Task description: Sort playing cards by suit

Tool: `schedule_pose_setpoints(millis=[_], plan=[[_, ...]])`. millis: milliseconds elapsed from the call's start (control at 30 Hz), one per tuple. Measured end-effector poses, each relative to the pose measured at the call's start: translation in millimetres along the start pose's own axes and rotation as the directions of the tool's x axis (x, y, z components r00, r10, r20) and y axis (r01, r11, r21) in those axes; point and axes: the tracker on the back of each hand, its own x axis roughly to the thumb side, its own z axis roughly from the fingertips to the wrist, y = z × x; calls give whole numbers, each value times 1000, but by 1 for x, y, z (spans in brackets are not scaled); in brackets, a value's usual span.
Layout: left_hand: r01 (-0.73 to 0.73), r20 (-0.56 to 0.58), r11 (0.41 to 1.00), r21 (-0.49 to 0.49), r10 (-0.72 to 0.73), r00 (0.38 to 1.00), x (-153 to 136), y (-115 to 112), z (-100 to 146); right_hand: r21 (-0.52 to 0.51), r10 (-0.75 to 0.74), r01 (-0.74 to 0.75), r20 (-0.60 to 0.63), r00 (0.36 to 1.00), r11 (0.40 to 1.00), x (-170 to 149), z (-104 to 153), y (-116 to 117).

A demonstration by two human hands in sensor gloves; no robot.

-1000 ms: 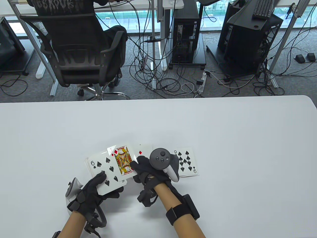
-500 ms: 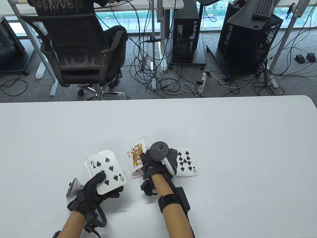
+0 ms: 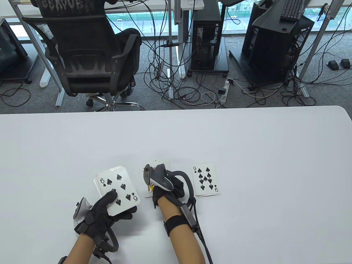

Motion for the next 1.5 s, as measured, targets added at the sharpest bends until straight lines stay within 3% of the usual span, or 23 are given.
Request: schedule_pose_setpoints(millis=[167, 300, 367, 467, 567, 633, 733, 933, 1167, 1333, 1500], plan=[[3, 1, 1000, -4, -3, 1000, 0, 0, 0, -19, -34, 34, 17, 999, 999, -6, 4, -4], [4, -1, 1000, -3, -4, 1000, 0, 1, 0, -106, -236, 250, 127, 963, 962, -11, 19, -21], [4, -3, 1000, -1, -4, 1000, 0, 0, 0, -153, -378, 416, 226, 898, 896, -14, 29, -31], [7, -6, 1000, -1, -7, 1000, -1, 0, 0, -123, -560, 632, 357, 747, 765, -19, 44, -40], [11, -7, 1000, -1, -11, 1000, -1, 0, 0, -83, -658, 765, 457, 599, 639, -20, 59, -42], [13, -8, 1000, -1, -13, 1000, -1, 0, 0, -46, -673, 791, 498, 547, 610, -18, 67, -40], [19, -13, 1000, -5, -19, 1000, -1, 0, 0, 5, -663, 782, 534, 525, 623, -12, 76, -36], [30, -13, 999, -15, -30, 999, -1, 1, 0, -1, -629, 768, 573, 525, 641, -2, 83, -31], [49, -15, 998, -29, -50, 999, -2, 1, -1, 79, -802, 895, 484, 351, 439, -9, 75, -20], [53, -21, 998, -39, -54, 998, -3, -1, -2, 86, -827, 912, 461, 322, 402, -18, 72, -17], [53, -25, 997, -49, -54, 998, -4, -1, -2, 26, -823, 911, 438, 360, 412, -34, 69, -16]])
